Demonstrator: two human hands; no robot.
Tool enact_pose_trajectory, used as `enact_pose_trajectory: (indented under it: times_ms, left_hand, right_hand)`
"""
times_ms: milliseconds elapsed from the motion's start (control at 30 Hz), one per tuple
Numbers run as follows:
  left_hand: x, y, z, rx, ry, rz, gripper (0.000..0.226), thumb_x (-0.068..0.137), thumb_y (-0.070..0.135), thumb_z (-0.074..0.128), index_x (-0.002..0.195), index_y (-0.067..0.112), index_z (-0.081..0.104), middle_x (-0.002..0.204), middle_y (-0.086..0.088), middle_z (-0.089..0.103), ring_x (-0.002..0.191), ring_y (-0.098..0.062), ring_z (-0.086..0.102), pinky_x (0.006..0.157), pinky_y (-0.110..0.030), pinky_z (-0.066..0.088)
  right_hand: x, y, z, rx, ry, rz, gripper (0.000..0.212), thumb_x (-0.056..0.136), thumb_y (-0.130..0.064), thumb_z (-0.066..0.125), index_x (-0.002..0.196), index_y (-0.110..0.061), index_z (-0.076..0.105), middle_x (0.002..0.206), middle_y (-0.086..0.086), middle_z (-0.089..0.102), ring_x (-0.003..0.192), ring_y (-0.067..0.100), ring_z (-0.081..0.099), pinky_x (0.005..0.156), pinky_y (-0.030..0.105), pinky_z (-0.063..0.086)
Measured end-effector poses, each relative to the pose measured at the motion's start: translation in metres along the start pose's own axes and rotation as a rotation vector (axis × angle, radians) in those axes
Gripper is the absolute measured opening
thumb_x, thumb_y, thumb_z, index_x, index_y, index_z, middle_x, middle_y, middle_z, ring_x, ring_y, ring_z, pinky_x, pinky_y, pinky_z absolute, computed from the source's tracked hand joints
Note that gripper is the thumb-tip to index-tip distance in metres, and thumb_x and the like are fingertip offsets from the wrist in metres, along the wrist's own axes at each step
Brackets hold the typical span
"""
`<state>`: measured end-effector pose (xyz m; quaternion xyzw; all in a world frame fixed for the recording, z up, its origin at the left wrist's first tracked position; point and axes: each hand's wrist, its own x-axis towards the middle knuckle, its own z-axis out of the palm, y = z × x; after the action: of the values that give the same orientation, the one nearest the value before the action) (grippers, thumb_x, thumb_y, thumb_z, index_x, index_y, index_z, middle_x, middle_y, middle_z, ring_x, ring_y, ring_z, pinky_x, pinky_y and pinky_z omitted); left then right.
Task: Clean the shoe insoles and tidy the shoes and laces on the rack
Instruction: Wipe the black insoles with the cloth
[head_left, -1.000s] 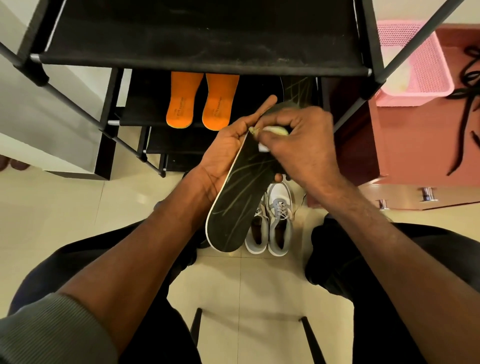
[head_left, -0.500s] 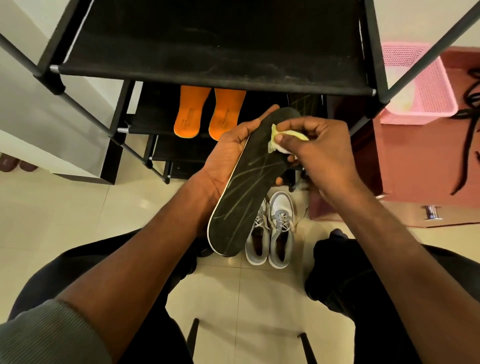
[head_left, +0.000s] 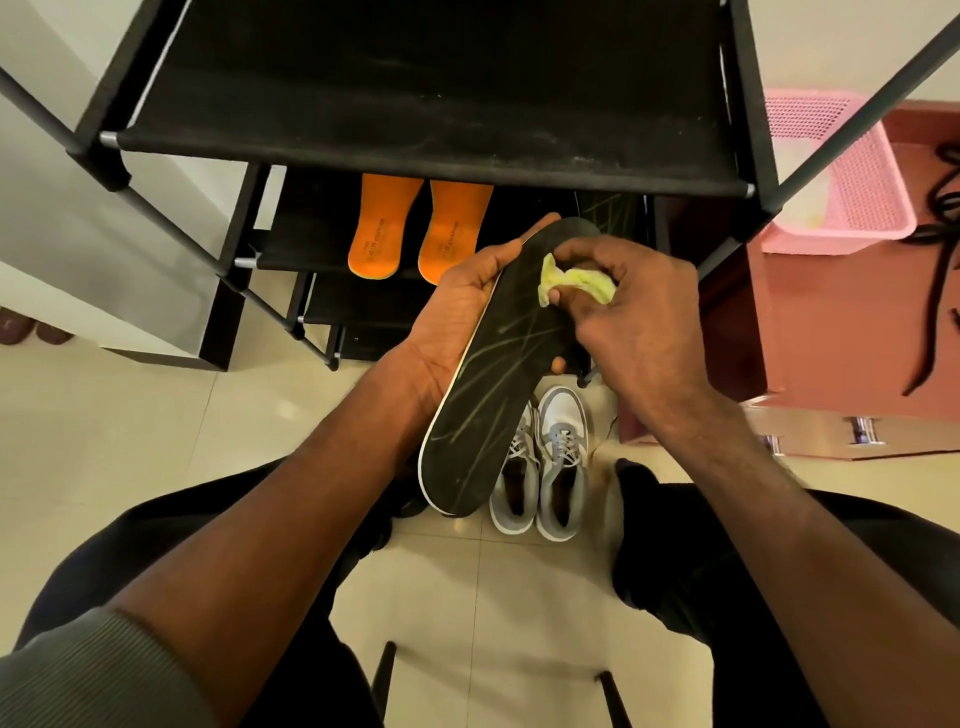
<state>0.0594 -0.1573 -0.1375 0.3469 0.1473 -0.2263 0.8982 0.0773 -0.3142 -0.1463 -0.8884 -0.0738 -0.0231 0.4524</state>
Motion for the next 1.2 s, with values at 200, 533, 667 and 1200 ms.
enact_pose_trajectory:
  times_ms: [200,533,667,1200]
  left_hand:
    - [0.000,-0.003,-0.002,0.077,-0.024,-0.040,0.046,0.110,0.029,0.035,0.154,0.019,0.046,0.108,-0.006,0.075,0.094,-0.021,0.072,0.084,-0.040,0.057]
    - [-0.001,-0.017,0.001,0.164,-0.019,-0.122,0.057,0.109,0.037,0.036,0.083,0.020,0.084,0.083,-0.003,0.076,0.072,-0.019,0.071,0.070,-0.038,0.057]
    - [0.004,-0.018,-0.004,0.145,-0.001,-0.083,0.059,0.108,0.034,0.038,0.073,0.016,0.082,0.074,-0.003,0.073,0.067,-0.017,0.070,0.067,-0.034,0.057]
    - [0.008,-0.024,-0.009,0.098,-0.011,-0.098,0.049,0.105,0.042,0.044,0.095,0.009,0.080,0.093,-0.010,0.070,0.085,-0.026,0.063,0.078,-0.041,0.053]
  right_hand:
    - [-0.002,-0.002,0.002,-0.156,0.024,-0.074,0.019,0.089,-0.016,0.078,0.108,-0.017,0.081,0.107,-0.004,0.073,0.097,0.008,0.067,0.087,0.029,0.059]
    - [0.015,0.009,-0.016,-0.277,0.166,0.057,0.019,0.095,-0.021,0.069,0.110,-0.016,0.079,0.111,0.000,0.076,0.099,0.014,0.070,0.092,0.030,0.055]
    - [0.016,0.008,-0.016,-0.246,0.130,0.077,0.020,0.096,-0.021,0.072,0.114,-0.016,0.078,0.113,-0.003,0.076,0.100,0.008,0.068,0.087,0.019,0.051]
    - [0.016,0.010,-0.016,-0.300,0.203,-0.009,0.018,0.093,-0.018,0.070,0.108,-0.014,0.079,0.106,0.002,0.074,0.092,0.014,0.067,0.083,0.031,0.054]
